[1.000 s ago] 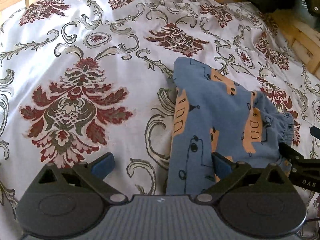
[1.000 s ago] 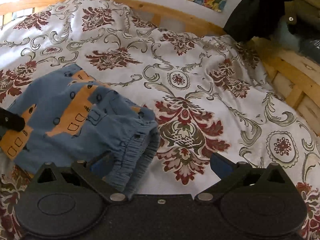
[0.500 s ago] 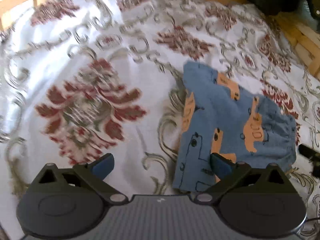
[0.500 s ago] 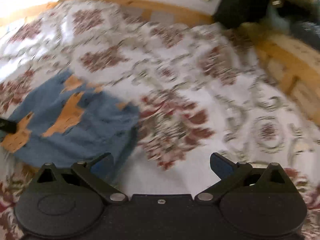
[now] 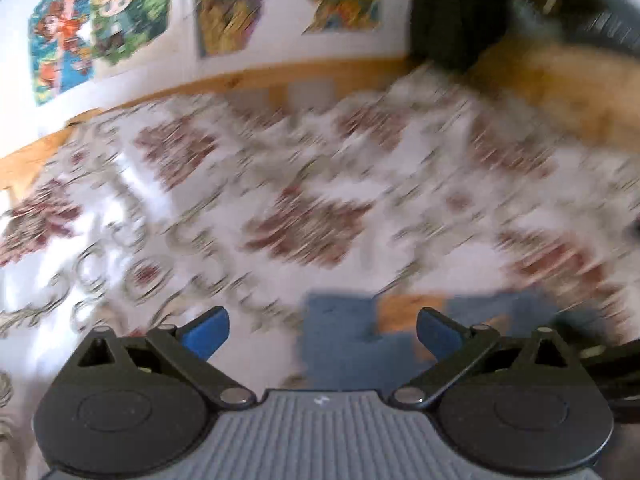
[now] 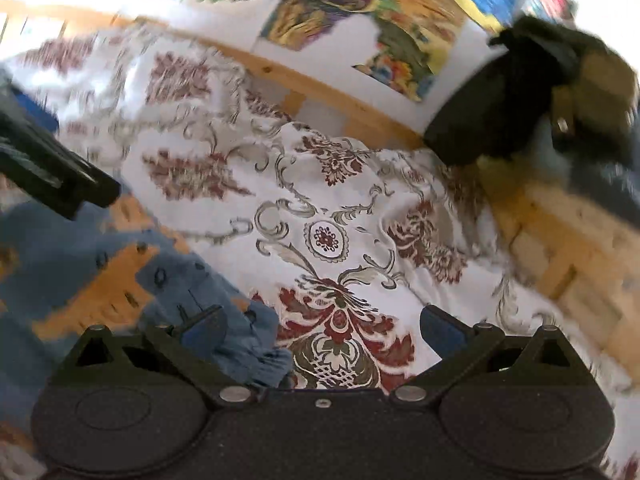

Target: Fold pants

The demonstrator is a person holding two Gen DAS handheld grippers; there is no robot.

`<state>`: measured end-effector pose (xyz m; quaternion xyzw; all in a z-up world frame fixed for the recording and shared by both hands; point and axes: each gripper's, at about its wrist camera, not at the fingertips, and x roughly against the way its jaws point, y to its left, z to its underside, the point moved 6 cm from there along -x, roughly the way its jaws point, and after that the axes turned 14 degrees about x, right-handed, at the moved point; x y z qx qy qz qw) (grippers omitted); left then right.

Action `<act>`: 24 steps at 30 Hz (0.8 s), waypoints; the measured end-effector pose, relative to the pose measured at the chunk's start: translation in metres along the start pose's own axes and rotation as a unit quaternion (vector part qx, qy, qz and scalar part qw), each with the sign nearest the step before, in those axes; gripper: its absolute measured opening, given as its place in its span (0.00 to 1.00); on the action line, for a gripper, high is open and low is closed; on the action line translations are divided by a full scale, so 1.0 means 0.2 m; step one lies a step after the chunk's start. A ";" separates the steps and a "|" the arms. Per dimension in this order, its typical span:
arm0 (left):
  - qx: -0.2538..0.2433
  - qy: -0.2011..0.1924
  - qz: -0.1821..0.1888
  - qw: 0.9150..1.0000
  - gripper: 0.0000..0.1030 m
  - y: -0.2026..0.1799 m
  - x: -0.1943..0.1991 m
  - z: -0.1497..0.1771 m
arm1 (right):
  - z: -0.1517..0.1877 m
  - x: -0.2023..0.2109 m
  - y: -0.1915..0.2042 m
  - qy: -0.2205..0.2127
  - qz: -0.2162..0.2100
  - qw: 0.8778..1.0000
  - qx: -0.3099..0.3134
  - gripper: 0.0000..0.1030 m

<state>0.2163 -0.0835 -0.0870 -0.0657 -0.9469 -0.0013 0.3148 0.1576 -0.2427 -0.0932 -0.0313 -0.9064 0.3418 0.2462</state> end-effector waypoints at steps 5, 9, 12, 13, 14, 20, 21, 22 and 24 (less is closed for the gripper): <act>0.046 0.033 0.005 0.998 1.00 0.14 -0.13 0.12 | 0.04 -0.06 0.07 0.000 0.021 0.999 0.044 0.99; 0.040 0.024 0.003 0.999 1.00 0.13 -0.15 0.14 | 0.06 -0.08 0.05 0.007 0.009 1.000 0.019 0.99; 0.054 0.038 0.010 0.998 1.00 0.15 -0.13 0.10 | 0.05 -0.05 -0.04 0.012 -0.006 0.999 -0.052 0.99; 0.060 0.040 0.012 0.997 0.99 0.16 -0.10 0.08 | 0.03 -0.02 -0.07 0.005 -0.007 0.998 -0.069 0.99; 0.062 0.040 0.016 0.997 0.99 0.16 -0.07 0.05 | 0.01 0.03 -0.09 -0.004 -0.009 0.997 -0.079 0.99; 0.052 0.067 0.019 0.996 1.00 0.21 0.21 0.09 | -0.01 0.22 0.01 -0.003 -0.082 0.996 -0.026 0.99; 0.045 0.092 0.001 0.995 0.99 0.22 0.20 0.13 | 0.00 0.22 0.06 0.012 -0.090 0.996 -0.005 0.99; 0.041 0.112 -0.008 0.993 0.99 0.24 0.20 0.17 | 0.03 0.21 0.12 0.034 -0.106 0.994 0.023 0.99; 0.040 0.129 -0.021 0.991 1.00 0.26 0.22 0.24 | 0.06 0.22 0.19 0.050 -0.120 0.990 0.056 0.99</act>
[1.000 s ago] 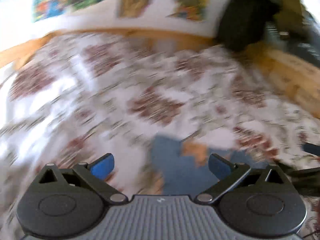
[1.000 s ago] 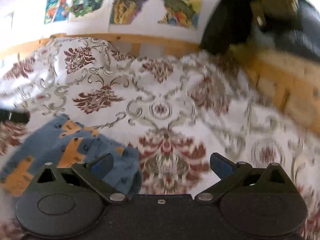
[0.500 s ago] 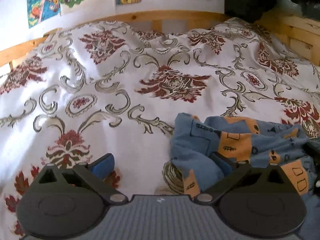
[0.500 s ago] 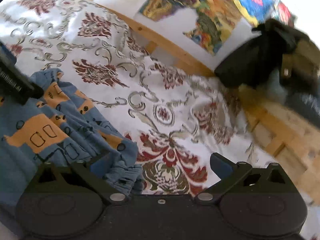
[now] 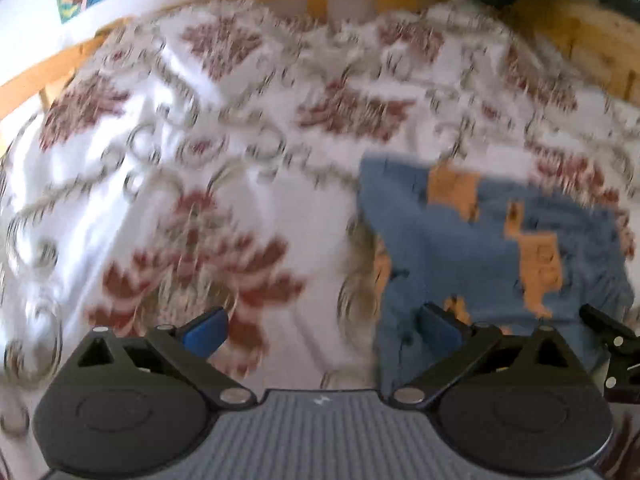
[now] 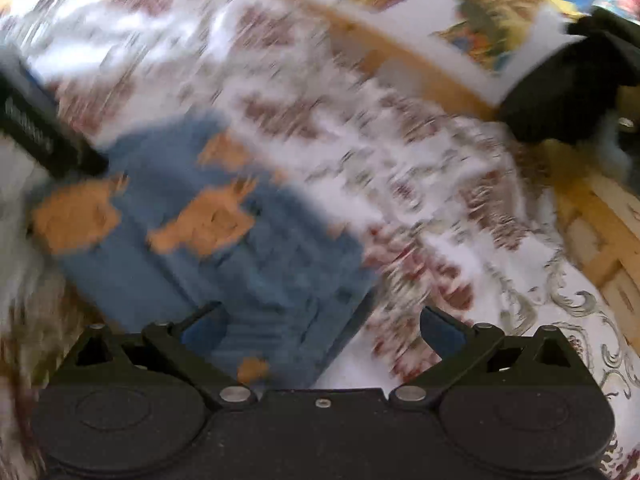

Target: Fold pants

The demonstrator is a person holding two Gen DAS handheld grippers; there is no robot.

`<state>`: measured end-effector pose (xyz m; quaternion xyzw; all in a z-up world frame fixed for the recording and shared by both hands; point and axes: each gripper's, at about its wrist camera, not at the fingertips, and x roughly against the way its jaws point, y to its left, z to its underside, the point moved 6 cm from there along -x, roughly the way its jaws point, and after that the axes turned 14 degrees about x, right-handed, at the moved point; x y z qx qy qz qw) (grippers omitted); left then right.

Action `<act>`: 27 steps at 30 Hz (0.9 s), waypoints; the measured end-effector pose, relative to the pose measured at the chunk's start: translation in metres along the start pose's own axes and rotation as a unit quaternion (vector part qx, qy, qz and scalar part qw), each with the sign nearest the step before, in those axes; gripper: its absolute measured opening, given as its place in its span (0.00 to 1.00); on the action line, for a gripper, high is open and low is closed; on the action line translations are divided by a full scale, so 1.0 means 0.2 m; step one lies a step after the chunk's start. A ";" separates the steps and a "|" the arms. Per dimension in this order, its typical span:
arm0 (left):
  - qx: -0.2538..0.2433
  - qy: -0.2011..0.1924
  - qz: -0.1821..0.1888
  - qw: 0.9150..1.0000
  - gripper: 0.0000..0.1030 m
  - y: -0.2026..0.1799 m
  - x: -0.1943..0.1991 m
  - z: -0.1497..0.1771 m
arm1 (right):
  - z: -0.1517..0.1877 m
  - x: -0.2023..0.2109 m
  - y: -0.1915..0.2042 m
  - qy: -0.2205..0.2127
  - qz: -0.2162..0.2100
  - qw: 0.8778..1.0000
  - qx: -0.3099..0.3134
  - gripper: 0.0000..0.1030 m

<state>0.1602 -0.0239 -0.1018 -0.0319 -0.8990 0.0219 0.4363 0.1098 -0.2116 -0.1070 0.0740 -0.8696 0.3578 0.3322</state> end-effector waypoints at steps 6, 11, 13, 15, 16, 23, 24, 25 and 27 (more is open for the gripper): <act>0.007 0.018 -0.039 0.999 1.00 0.08 0.05 0.04 | 0.03 0.05 -0.01 0.016 -0.015 1.000 -0.007 0.99; 0.003 0.030 -0.084 0.996 1.00 0.12 0.11 0.08 | 0.02 0.16 -0.14 -0.035 0.008 0.997 -0.062 0.99; 0.010 0.020 -0.070 0.997 1.00 0.11 0.15 0.06 | 0.00 0.18 -0.18 -0.055 0.015 0.995 -0.087 0.99; 0.007 0.011 -0.070 0.997 1.00 0.10 0.17 0.06 | 0.00 0.16 -0.18 -0.055 0.015 0.994 -0.091 0.99; 0.002 0.012 -0.073 0.997 1.00 0.10 0.17 0.06 | 0.00 0.13 -0.17 -0.047 0.015 0.995 -0.085 0.99; 0.000 0.011 -0.082 0.997 1.00 0.10 0.13 0.04 | 0.03 0.05 -0.21 -0.022 0.009 0.993 -0.118 0.99; 0.004 0.010 -0.080 0.997 1.00 0.11 0.13 0.03 | 0.03 0.05 -0.23 -0.026 -0.001 0.991 -0.133 0.99; 0.007 0.009 -0.076 0.997 1.00 0.11 0.13 0.02 | 0.03 0.05 -0.26 -0.033 -0.022 0.987 -0.153 0.99; 0.018 0.007 -0.049 0.999 1.00 0.12 0.15 -0.02 | 0.02 0.04 -0.29 -0.050 -0.123 0.973 -0.187 0.99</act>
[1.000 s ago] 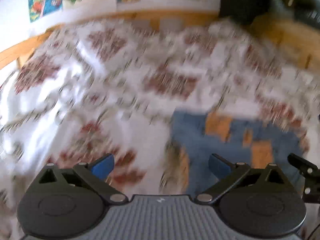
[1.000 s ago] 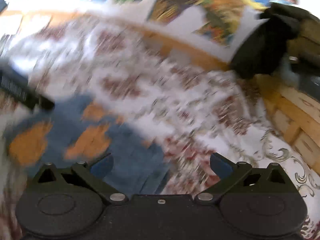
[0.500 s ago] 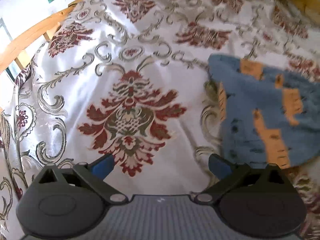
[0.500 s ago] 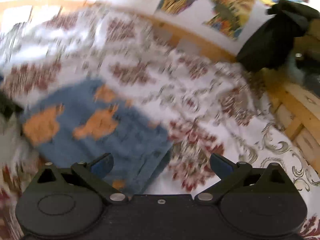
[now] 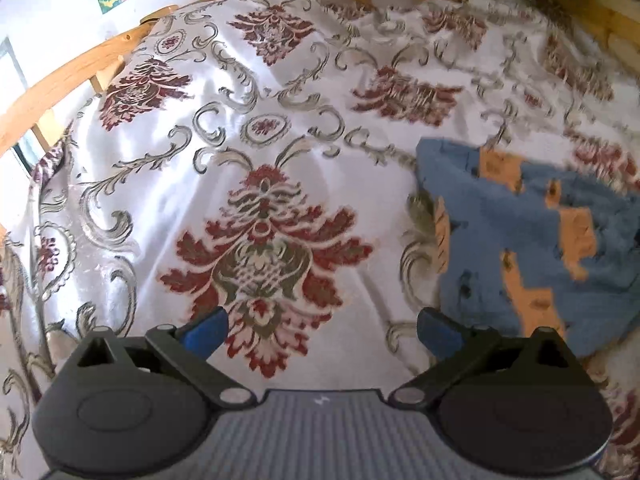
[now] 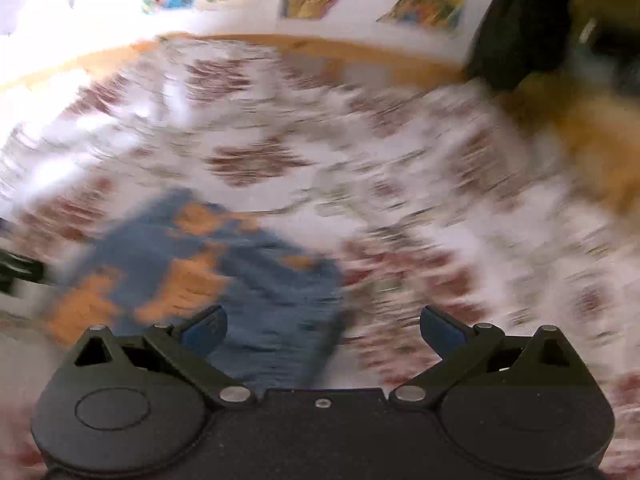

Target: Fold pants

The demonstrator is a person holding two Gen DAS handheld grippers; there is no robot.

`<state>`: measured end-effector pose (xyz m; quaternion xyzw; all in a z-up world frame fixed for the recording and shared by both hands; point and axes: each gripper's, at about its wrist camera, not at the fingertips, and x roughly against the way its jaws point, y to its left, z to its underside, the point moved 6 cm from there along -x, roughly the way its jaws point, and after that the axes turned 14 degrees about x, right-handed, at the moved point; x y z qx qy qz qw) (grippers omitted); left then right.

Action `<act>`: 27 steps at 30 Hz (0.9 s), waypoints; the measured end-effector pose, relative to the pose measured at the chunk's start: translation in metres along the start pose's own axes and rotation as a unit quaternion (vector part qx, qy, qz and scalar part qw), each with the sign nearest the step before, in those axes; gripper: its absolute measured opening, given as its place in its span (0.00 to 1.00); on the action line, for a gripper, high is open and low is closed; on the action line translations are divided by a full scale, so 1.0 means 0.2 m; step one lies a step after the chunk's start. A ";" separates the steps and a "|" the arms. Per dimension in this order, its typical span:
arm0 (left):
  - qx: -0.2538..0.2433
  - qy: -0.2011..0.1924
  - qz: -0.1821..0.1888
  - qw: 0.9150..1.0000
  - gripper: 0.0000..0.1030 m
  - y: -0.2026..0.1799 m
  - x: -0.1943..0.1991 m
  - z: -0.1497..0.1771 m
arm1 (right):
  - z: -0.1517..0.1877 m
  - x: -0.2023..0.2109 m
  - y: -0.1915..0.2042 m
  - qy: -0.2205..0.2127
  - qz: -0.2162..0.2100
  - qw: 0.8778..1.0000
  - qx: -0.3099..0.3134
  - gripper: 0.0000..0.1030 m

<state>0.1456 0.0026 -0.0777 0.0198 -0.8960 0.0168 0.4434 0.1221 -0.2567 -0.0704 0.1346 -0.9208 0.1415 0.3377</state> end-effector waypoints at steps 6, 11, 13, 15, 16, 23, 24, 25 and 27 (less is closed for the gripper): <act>0.005 0.020 0.182 0.983 1.00 -0.09 0.00 -0.13 | 0.00 -0.09 -0.10 0.018 -0.199 0.980 -0.025 0.99; -0.059 0.071 0.230 0.969 0.99 -0.21 -0.20 -0.10 | 0.12 -0.27 -0.21 0.061 -0.235 0.961 -0.131 1.00; -0.058 0.100 0.244 0.963 0.98 -0.22 -0.26 -0.05 | 0.12 -0.28 -0.23 0.047 -0.252 0.953 -0.163 1.00; -0.045 0.111 0.258 0.959 0.97 -0.22 -0.28 -0.05 | 0.13 -0.31 -0.26 0.034 -0.273 0.938 -0.211 0.99; -0.038 0.113 0.264 0.957 0.93 -0.21 -0.28 -0.06 | 0.14 -0.32 -0.27 0.027 -0.278 0.932 -0.232 0.98; 0.050 0.156 0.296 0.941 0.58 -0.10 -0.33 -0.11 | 0.16 -0.33 -0.32 0.039 -0.261 0.927 -0.268 0.33; 0.057 0.163 0.303 0.937 0.51 -0.10 -0.33 -0.11 | 0.16 -0.34 -0.32 0.041 -0.258 0.927 -0.267 0.33; 0.066 0.175 0.314 0.931 0.41 -0.10 -0.34 -0.11 | 0.16 -0.33 -0.31 0.040 -0.258 0.928 -0.267 0.30; 0.066 0.173 0.310 0.932 0.35 -0.11 -0.33 -0.11 | 0.15 -0.32 -0.29 0.036 -0.249 0.934 -0.254 0.26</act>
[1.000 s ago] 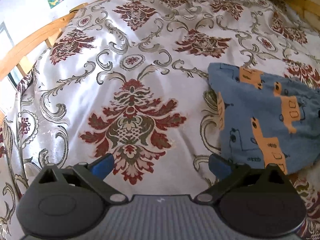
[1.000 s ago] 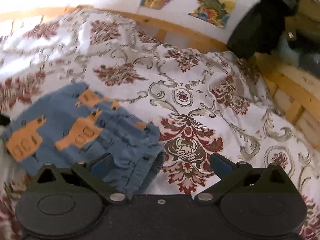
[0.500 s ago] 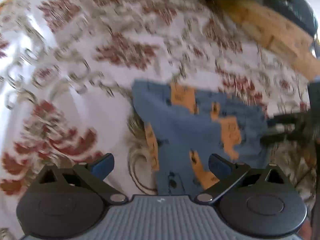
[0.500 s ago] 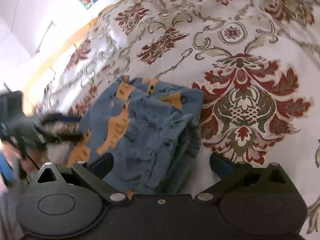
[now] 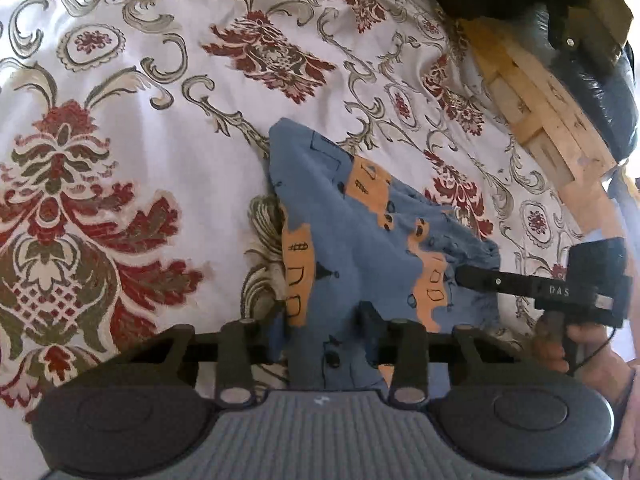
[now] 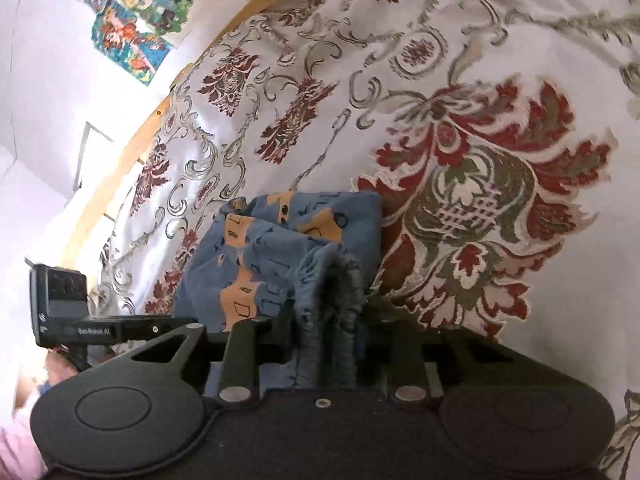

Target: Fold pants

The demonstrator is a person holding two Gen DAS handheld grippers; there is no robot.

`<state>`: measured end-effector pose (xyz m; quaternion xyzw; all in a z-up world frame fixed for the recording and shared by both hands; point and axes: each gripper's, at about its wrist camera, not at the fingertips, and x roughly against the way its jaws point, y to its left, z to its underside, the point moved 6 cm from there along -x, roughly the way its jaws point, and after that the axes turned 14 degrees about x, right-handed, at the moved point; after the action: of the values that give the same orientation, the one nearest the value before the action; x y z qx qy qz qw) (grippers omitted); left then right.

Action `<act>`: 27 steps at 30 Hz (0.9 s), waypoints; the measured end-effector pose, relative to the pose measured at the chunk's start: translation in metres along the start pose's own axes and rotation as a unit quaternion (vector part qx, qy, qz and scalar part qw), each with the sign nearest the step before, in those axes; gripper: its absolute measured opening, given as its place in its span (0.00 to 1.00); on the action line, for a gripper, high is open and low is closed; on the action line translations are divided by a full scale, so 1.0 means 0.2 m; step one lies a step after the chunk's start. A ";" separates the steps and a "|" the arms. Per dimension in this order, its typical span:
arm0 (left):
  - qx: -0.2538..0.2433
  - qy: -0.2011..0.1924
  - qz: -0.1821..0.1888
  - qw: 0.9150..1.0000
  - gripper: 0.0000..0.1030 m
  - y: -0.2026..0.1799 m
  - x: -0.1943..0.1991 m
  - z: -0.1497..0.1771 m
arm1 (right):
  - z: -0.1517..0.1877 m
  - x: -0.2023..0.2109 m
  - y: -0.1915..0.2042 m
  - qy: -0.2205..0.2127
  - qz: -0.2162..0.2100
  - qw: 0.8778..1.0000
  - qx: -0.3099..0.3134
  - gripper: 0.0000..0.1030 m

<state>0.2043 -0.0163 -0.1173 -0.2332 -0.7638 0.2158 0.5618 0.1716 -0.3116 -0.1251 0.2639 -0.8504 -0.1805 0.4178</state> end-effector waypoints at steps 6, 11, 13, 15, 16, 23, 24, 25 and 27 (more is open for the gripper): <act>-0.013 -0.028 -0.029 0.999 0.17 -0.07 0.06 0.02 | -0.02 0.03 0.18 -0.025 0.062 0.991 0.117 0.19; -0.066 -0.072 -0.071 0.993 0.15 -0.18 0.10 0.06 | -0.03 0.05 0.34 -0.053 0.111 0.966 0.227 0.18; -0.086 -0.103 -0.080 0.988 0.15 -0.22 0.12 0.03 | -0.07 0.06 0.38 -0.073 0.125 0.953 0.266 0.18; -0.090 -0.135 -0.075 0.984 0.15 -0.26 0.14 -0.03 | -0.14 0.04 0.40 -0.091 0.139 0.941 0.296 0.18; -0.093 -0.146 -0.076 0.982 0.15 -0.27 0.15 -0.06 | -0.18 0.02 0.39 -0.097 0.138 0.940 0.296 0.18; -0.032 -0.129 -0.071 0.988 0.15 -0.14 0.03 -0.23 | -0.35 -0.16 0.21 -0.078 0.108 0.963 0.236 0.18; -0.026 -0.122 -0.074 0.989 0.15 -0.11 0.01 -0.23 | -0.34 -0.19 0.19 -0.070 0.106 0.966 0.226 0.18; -0.024 -0.118 -0.075 0.990 0.15 -0.09 0.00 -0.23 | -0.33 -0.21 0.17 -0.063 0.107 0.968 0.220 0.19; -0.027 -0.116 -0.072 0.990 0.17 -0.08 0.00 -0.22 | -0.32 -0.23 0.16 -0.058 0.107 0.969 0.214 0.21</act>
<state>0.2455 -0.0257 -0.0962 -0.1658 -0.8443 0.1792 0.4770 0.2375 -0.2644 -0.0995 0.2440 -0.9154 0.0364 0.3181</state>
